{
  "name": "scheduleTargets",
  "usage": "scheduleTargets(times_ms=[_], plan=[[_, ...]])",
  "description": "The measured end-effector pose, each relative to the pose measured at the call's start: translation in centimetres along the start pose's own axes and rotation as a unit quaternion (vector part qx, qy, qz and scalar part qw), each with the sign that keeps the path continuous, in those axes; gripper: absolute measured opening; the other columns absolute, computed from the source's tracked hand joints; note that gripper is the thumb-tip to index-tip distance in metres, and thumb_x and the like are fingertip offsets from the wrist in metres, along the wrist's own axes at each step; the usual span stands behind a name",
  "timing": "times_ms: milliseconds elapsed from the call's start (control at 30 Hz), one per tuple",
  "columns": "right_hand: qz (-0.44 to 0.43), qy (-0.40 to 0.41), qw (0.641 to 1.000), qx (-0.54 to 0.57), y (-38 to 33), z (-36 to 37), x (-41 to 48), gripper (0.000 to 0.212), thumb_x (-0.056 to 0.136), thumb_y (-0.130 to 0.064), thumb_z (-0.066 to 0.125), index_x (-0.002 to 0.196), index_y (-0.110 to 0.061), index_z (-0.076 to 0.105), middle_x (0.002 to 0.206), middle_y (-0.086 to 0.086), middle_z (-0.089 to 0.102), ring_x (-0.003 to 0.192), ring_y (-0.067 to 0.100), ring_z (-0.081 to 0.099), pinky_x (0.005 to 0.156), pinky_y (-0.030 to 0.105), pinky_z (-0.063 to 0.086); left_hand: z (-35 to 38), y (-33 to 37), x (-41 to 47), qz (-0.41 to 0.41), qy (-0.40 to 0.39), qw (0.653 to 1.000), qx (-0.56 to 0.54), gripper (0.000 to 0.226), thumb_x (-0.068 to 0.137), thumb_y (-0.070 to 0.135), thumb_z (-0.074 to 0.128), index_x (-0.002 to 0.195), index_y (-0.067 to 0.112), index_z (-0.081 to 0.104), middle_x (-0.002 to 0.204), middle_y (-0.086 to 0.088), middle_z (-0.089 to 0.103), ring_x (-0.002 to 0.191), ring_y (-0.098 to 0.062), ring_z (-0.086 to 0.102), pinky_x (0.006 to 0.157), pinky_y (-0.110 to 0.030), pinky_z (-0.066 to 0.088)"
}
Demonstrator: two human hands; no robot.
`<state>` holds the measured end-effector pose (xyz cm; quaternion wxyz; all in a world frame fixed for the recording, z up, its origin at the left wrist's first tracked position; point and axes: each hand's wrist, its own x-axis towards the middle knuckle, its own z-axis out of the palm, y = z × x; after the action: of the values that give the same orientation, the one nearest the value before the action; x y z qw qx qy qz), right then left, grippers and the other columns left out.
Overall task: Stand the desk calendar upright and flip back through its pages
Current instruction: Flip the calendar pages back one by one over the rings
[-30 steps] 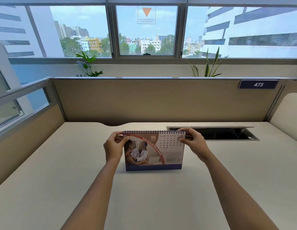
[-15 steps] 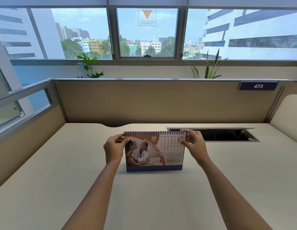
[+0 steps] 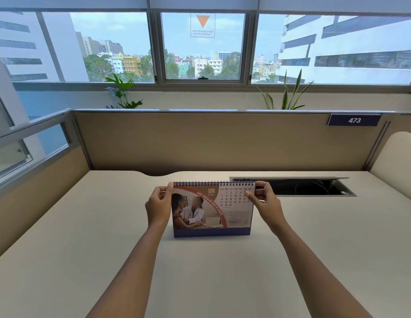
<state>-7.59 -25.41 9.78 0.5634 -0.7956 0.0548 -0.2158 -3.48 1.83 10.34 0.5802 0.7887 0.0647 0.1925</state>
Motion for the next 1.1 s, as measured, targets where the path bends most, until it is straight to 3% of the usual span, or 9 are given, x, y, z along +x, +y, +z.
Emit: scheduleTargets(times_ms=[233, 400, 533, 700, 900, 1100], plan=[[-0.006, 0.007, 1.0, 0.015, -0.1, 0.2, -0.4, 0.022, 0.09, -0.029, 0.061, 0.109, -0.025, 0.05, 0.094, -0.008, 0.064, 0.087, -0.003, 0.058, 0.057, 0.0, 0.045, 0.3, 0.0, 0.0, 0.011, 0.005, 1.0, 0.024, 0.03, 0.094, 0.042, 0.042, 0.095, 0.016, 0.055, 0.1, -0.013, 0.067, 0.082, -0.019, 0.058, 0.055, -0.015, 0.043], [-0.002, 0.001, 1.0, -0.019, 0.4, 0.2, -0.4, 0.022, 0.093, -0.029, 0.056, 0.112, -0.03, 0.046, 0.095, -0.009, 0.06, 0.085, 0.001, 0.057, 0.053, 0.007, 0.042, 0.3, -0.4, 0.4, 0.021, 0.002, 0.999, 0.042, 0.028, 0.095, 0.038, 0.042, 0.098, 0.014, 0.056, 0.102, -0.013, 0.068, 0.083, -0.02, 0.057, 0.058, -0.016, 0.043], [0.001, 0.016, 0.999, -0.046, 1.1, 0.5, -0.4, 0.031, 0.092, -0.021, 0.057, 0.122, -0.021, 0.05, 0.096, -0.006, 0.06, 0.082, 0.004, 0.057, 0.053, 0.008, 0.042, 0.1, -0.7, 0.1, 0.047, -0.004, 0.997, 0.057, 0.026, 0.096, 0.027, 0.042, 0.105, 0.008, 0.058, 0.106, -0.016, 0.067, 0.094, -0.029, 0.063, 0.072, -0.028, 0.05], [-0.031, 0.065, 0.996, -0.058, 1.2, 1.0, -1.0, 0.026, 0.09, -0.014, 0.061, 0.115, -0.016, 0.054, 0.094, -0.008, 0.06, 0.08, -0.001, 0.058, 0.052, 0.002, 0.045, -0.3, -0.4, -0.9, 0.099, 0.057, 0.99, 0.079, 0.022, 0.092, 0.013, 0.053, 0.103, 0.0, 0.066, 0.1, -0.019, 0.071, 0.09, -0.032, 0.067, 0.076, -0.036, 0.055], [-0.048, 0.119, 0.991, -0.038, 1.0, 1.4, -1.6, 0.02, 0.087, -0.012, 0.064, 0.105, -0.015, 0.057, 0.097, -0.006, 0.062, 0.083, 0.004, 0.059, 0.059, -0.001, 0.046, -0.5, 0.5, -1.2, 0.115, 0.088, 0.987, 0.077, 0.019, 0.087, 0.009, 0.06, 0.099, -0.001, 0.07, 0.095, -0.018, 0.073, 0.085, -0.031, 0.069, 0.075, -0.034, 0.055], [-0.04, 0.123, 0.99, -0.053, 0.6, 1.1, -2.0, 0.021, 0.091, -0.016, 0.06, 0.111, -0.012, 0.063, 0.105, 0.002, 0.067, 0.085, 0.005, 0.059, 0.058, 0.001, 0.046, -0.7, 0.9, -1.9, 0.136, 0.079, 0.983, 0.089, 0.022, 0.091, 0.01, 0.053, 0.1, -0.002, 0.069, 0.097, -0.02, 0.073, 0.086, -0.032, 0.068, 0.074, -0.03, 0.052]])
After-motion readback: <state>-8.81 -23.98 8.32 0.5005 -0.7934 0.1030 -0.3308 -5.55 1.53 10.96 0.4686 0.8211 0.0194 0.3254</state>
